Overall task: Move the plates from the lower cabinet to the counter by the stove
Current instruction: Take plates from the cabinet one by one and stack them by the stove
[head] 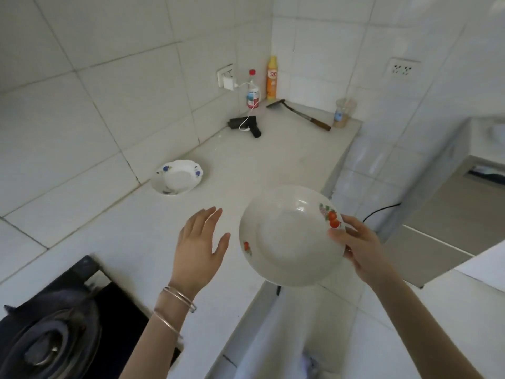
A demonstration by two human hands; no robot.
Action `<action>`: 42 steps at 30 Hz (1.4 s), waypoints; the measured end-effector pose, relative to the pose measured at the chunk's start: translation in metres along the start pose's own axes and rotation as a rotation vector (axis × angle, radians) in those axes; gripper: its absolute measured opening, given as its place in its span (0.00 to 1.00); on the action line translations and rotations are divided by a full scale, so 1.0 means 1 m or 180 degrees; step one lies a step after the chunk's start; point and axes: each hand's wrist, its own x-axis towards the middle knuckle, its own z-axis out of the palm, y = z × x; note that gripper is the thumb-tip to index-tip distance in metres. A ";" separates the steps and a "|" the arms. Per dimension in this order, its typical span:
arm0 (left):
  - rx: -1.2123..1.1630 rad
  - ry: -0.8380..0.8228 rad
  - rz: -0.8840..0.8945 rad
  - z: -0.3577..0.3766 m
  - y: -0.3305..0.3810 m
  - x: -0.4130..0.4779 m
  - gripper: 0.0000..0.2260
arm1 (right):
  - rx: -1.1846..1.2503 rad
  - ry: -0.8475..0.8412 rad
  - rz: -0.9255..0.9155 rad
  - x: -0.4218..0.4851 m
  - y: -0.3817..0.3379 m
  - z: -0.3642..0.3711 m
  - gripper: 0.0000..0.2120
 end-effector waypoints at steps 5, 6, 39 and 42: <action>0.0363 -0.0050 -0.0369 0.041 0.004 0.030 0.24 | -0.0003 -0.0170 0.0112 0.072 -0.014 -0.019 0.13; 0.0456 -0.0035 -0.0478 0.048 0.005 0.036 0.24 | -0.0023 -0.0242 0.0139 0.089 -0.018 -0.022 0.13; 0.1582 -0.0165 -0.2788 0.127 -0.088 0.133 0.27 | -0.0374 -0.1687 0.1469 0.410 0.042 0.269 0.21; 0.1603 -0.0088 -0.2996 0.138 -0.092 0.134 0.26 | -0.0516 -0.1772 0.1523 0.424 0.057 0.294 0.22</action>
